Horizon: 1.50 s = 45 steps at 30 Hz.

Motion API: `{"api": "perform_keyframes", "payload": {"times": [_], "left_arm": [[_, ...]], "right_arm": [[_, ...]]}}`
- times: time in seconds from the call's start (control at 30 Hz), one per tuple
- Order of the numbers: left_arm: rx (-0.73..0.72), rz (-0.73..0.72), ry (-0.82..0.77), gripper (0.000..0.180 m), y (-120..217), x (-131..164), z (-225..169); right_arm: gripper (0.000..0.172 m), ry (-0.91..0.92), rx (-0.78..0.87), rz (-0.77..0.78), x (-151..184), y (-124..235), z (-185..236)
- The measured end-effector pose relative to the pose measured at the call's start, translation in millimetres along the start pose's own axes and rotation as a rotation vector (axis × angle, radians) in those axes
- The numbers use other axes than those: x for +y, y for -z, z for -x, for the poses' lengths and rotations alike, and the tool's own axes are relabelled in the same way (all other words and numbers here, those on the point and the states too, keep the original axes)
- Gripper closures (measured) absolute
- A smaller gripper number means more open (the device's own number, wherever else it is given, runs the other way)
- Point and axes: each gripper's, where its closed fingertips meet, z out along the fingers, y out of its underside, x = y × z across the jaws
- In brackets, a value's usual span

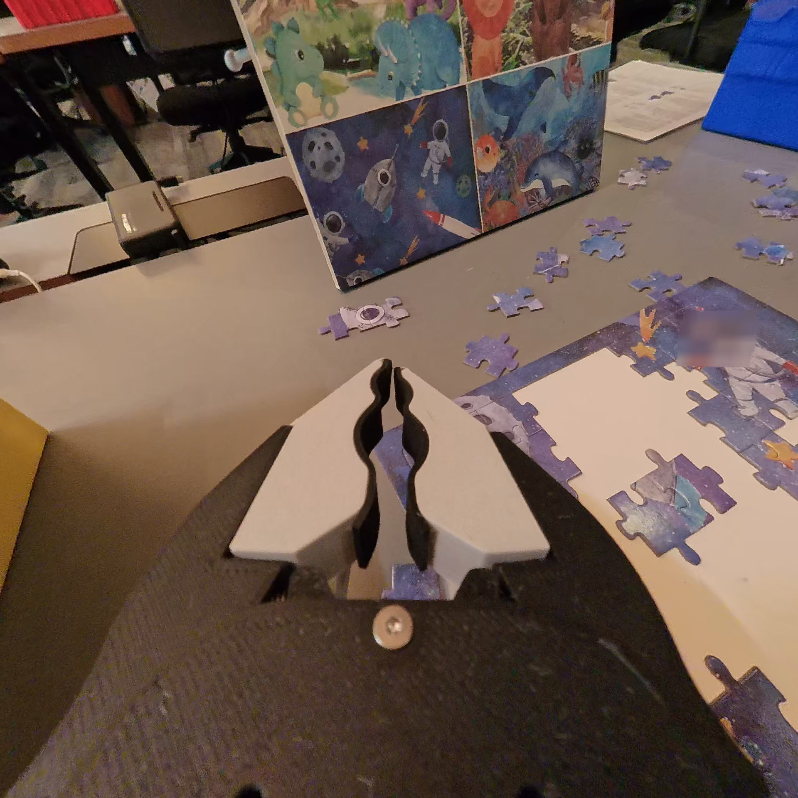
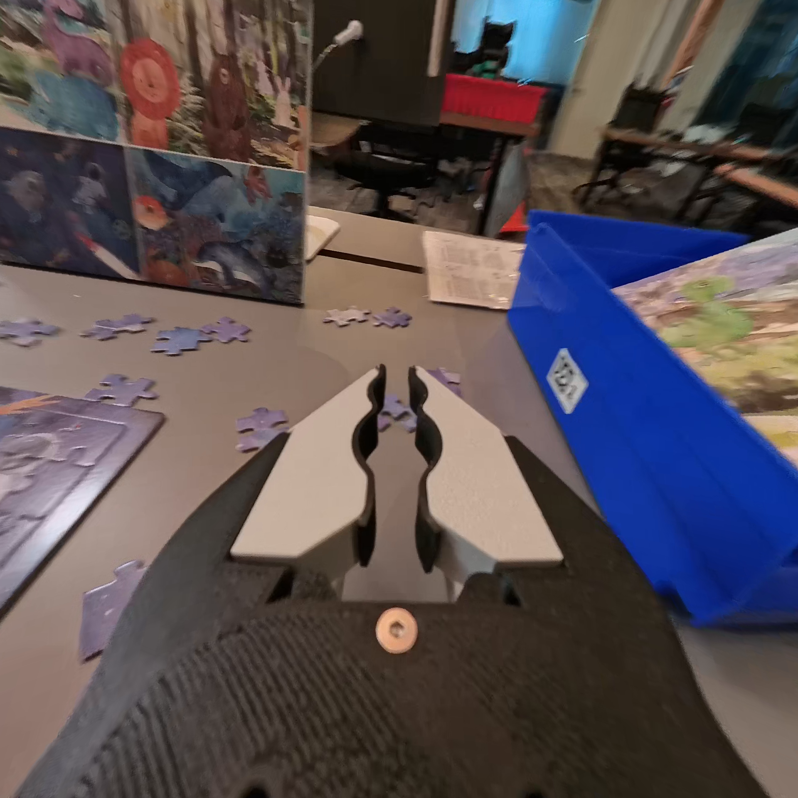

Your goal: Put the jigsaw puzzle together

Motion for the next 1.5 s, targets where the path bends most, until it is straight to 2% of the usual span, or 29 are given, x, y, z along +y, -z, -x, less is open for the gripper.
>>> {"api": "perform_keyframes", "payload": {"times": [0.13, 0.27, 0.33, 0.43, 0.6, 0.7, 0.73, 0.83, 0.9, 0.93, 1.03, 1.17, 1.33, 1.5], "left_arm": [[0.047, -0.025, -0.001, 0.179, 2, -5, -9], [0.136, -0.059, 0.030, 0.175, 5, -18, -30], [0.207, -0.070, 0.047, 0.174, 6, -26, -51], [0.357, -0.067, 0.075, 0.171, 2, -34, -99], [0.561, -0.006, 0.023, 0.169, -4, -37, -188], [0.648, 0.041, -0.026, 0.167, -5, -35, -232], [0.678, 0.061, -0.041, 0.166, -5, -33, -245], [0.755, 0.134, -0.101, 0.163, -5, -21, -279], [0.795, 0.182, -0.147, 0.158, -5, -12, -297], [0.812, 0.202, -0.164, 0.155, -5, -8, -305], [0.850, 0.259, -0.185, 0.149, -8, 2, -325], [0.846, 0.288, -0.220, 0.146, -15, 4, -340], [0.854, 0.300, -0.198, 0.146, -23, 0, -361], [0.830, 0.354, -0.199, 0.145, -31, 8, -370]], "right_arm": [[0.148, -0.052, -0.354, -0.004, -1, 15, 36], [0.124, 0.091, -0.663, 0.263, 44, 55, 69], [0.119, 0.210, -0.730, 0.386, 69, 76, 73], [0.114, 0.278, -0.851, 0.454, 88, 100, 82], [0.112, 0.363, -0.949, 0.427, 95, 104, 88], [0.126, 0.403, -1.021, 0.411, 94, 106, 97], [0.131, 0.413, -1.039, 0.407, 94, 107, 99], [0.132, 0.417, -1.041, 0.404, 94, 108, 99], [0.142, 0.436, -1.031, 0.377, 93, 110, 98], [0.172, 0.456, -1.036, 0.347, 91, 113, 99], [0.171, 0.486, -0.993, 0.268, 84, 115, 97], [0.157, 0.451, -0.945, 0.275, 83, 112, 88], [0.110, 0.311, -0.855, 0.330, 79, 93, 72], [0.097, 0.233, -0.889, 0.461, 92, 96, 75]]}}
